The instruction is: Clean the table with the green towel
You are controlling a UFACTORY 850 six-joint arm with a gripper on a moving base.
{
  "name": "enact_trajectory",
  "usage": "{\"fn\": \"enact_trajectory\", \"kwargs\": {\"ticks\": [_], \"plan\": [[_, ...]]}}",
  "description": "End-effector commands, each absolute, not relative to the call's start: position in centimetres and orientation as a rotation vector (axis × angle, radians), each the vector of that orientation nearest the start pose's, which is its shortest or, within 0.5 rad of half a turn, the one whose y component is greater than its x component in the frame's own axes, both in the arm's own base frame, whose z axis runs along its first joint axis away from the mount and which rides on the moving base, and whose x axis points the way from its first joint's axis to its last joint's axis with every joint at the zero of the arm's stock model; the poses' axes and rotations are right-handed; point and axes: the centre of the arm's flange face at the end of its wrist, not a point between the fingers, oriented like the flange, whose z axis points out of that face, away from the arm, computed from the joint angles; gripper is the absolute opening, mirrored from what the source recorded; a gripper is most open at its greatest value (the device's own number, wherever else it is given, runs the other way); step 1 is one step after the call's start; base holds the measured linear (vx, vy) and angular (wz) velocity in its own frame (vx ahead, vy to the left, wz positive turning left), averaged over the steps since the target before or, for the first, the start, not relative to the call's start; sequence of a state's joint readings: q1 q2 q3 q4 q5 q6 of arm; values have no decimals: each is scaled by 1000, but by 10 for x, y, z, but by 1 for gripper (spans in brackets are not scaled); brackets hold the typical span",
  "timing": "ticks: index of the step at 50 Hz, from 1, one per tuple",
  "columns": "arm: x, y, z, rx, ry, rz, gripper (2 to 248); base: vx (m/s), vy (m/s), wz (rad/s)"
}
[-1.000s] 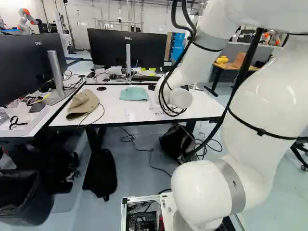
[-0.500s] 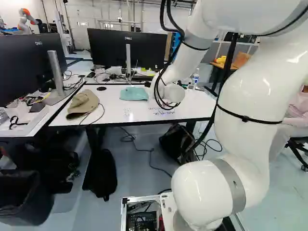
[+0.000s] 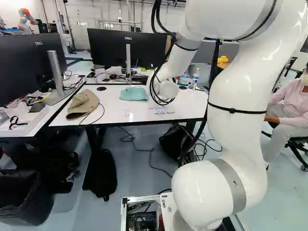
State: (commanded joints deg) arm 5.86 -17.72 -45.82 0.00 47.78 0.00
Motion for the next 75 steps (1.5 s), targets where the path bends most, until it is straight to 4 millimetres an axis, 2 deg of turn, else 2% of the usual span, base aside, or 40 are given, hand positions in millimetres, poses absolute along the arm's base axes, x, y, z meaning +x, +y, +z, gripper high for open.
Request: {"fn": "enact_trajectory", "kwargs": {"ticks": [39, 67, 75], "plan": [[600, 98, 383, -2550, -206, -1667, 247, 0, 0, 0], [629, 138, 361, -2663, -289, -1436, 247, 0, 0, 0], [628, 140, 356, -2703, -297, -1365, 247, 0, 0, 0]]}}
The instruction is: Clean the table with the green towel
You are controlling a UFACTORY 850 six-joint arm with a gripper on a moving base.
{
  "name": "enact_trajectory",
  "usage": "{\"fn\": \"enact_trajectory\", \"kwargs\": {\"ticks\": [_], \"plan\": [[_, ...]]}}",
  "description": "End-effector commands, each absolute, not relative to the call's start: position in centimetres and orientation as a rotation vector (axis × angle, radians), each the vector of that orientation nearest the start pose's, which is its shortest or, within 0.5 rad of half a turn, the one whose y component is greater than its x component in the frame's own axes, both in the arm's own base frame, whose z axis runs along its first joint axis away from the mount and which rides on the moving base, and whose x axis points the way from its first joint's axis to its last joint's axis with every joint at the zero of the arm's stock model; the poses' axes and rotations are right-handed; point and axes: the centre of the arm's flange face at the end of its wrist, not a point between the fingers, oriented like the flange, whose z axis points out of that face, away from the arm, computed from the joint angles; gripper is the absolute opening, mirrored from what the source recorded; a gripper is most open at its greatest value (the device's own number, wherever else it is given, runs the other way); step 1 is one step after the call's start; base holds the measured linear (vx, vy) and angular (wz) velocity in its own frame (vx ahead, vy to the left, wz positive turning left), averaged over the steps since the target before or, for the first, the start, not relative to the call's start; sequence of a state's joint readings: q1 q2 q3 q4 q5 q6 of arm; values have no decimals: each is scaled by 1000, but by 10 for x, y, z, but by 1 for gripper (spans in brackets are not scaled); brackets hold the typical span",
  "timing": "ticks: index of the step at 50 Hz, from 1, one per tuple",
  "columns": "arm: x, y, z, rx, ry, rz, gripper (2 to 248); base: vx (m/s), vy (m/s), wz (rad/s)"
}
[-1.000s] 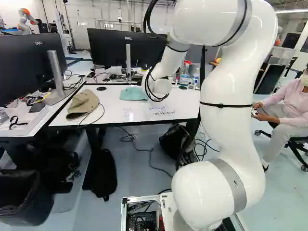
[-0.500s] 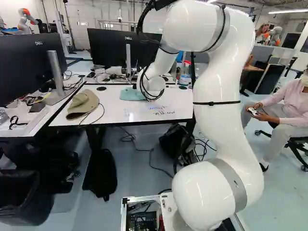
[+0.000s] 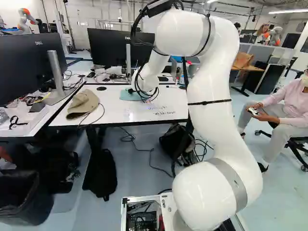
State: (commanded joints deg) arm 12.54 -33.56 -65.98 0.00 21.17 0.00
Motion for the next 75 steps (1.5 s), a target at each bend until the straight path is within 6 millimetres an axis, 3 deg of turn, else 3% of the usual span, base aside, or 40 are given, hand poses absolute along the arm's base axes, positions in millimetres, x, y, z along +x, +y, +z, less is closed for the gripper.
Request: {"fn": "enact_trajectory", "kwargs": {"ticks": [17, 18, 22, 23, 27, 28, 33, 34, 38, 39, 43, 44, 75], "plan": [[627, 140, 355, -2713, -298, -1349, 246, 0, 0, 0], [627, 140, 355, -2713, -298, -1349, 213, 0, 0, 0], [627, 140, 355, -2713, -298, -1349, 213, 0, 0, 0], [627, 140, 355, -2713, -298, -1349, 174, 0, 0, 0], [627, 140, 355, -2713, -298, -1349, 174, 0, 0, 0], [627, 140, 355, -2713, -298, -1349, 138, 0, 0, 0], [627, 140, 355, -2713, -298, -1349, 138, 0, 0, 0], [627, 140, 355, -2713, -298, -1349, 102, 0, 0, 0], [627, 140, 355, -2713, -298, -1349, 102, 0, 0, 0], [627, 140, 355, -2713, -298, -1349, 66, 0, 0, 0], [627, 139, 356, -2712, -298, -1350, 66, 0, 0, 0], [627, 139, 357, -2711, -298, -1351, 48, 0, 0, 0], [621, 138, 393, -2672, -294, -1418, 46, 0, 0, 0]]}}
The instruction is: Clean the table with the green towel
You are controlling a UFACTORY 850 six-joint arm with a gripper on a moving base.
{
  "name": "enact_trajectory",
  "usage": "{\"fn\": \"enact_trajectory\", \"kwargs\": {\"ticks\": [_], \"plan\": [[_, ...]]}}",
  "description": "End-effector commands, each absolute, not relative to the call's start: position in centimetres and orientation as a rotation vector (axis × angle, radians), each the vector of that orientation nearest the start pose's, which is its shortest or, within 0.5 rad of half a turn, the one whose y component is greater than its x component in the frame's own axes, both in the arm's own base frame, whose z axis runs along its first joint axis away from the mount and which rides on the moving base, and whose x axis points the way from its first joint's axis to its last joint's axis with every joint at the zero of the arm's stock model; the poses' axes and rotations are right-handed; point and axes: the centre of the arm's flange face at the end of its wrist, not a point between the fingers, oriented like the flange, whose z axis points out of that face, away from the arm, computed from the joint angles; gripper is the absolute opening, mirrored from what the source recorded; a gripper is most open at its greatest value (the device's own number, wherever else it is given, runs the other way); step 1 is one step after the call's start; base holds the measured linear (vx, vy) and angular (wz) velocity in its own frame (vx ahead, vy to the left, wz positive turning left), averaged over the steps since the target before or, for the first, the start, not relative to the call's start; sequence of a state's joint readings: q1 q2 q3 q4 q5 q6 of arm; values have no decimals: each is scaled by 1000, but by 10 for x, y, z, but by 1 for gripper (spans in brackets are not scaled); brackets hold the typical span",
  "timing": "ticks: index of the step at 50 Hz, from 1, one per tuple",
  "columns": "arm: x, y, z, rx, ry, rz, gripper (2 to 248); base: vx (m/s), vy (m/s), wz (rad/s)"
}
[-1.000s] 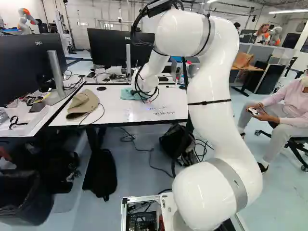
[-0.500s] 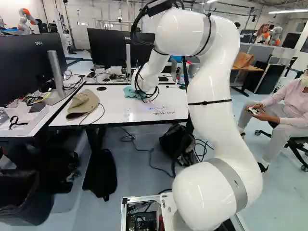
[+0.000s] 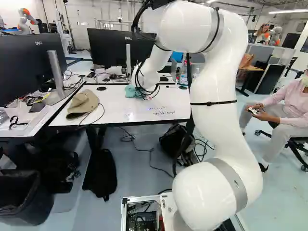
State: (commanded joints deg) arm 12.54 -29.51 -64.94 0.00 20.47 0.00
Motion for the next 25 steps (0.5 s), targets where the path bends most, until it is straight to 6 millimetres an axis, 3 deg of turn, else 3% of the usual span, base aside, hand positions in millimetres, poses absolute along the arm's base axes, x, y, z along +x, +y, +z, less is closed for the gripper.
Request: {"fn": "enact_trajectory", "kwargs": {"ticks": [25], "plan": [[615, 137, 423, -2636, -290, -1476, 46, 0, 0, 0]]}}
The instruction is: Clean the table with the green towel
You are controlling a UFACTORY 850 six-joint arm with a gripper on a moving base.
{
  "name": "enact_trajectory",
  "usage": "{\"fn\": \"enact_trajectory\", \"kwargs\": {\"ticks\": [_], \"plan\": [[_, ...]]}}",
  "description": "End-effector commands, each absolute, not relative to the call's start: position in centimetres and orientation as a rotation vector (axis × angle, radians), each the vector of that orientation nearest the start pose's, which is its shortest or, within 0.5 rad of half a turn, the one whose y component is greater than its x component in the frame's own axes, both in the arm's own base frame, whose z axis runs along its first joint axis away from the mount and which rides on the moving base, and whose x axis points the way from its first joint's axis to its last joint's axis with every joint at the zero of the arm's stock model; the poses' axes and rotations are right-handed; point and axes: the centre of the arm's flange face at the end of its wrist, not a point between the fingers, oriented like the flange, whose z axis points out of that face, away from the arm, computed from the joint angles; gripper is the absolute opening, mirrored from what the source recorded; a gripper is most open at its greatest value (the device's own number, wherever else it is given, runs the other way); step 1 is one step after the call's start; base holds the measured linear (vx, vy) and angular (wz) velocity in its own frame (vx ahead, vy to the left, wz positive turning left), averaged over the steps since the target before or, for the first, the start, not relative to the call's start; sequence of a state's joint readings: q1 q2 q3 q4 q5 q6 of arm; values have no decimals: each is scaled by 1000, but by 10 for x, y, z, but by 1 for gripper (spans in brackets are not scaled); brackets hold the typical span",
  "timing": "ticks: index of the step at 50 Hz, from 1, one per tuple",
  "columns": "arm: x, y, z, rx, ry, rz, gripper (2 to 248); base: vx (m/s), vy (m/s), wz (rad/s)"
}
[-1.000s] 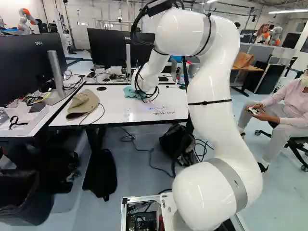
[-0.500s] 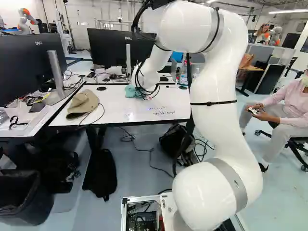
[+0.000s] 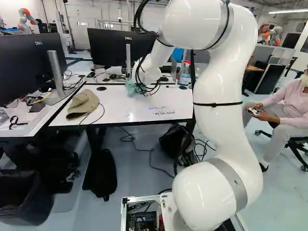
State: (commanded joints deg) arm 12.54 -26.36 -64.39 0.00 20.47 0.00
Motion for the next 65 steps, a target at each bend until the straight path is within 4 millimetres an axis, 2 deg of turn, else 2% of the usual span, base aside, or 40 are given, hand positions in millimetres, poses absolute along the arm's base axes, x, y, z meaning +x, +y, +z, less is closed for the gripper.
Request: {"fn": "enact_trajectory", "kwargs": {"ticks": [14, 24, 65], "plan": [[613, 136, 440, -2614, -287, -1509, 46, 0, 0, 0], [607, 143, 441, -2609, -304, -1502, 46, 0, 0, 0], [546, 188, 445, -2573, -431, -1441, 46, 0, 0, 0]]}}
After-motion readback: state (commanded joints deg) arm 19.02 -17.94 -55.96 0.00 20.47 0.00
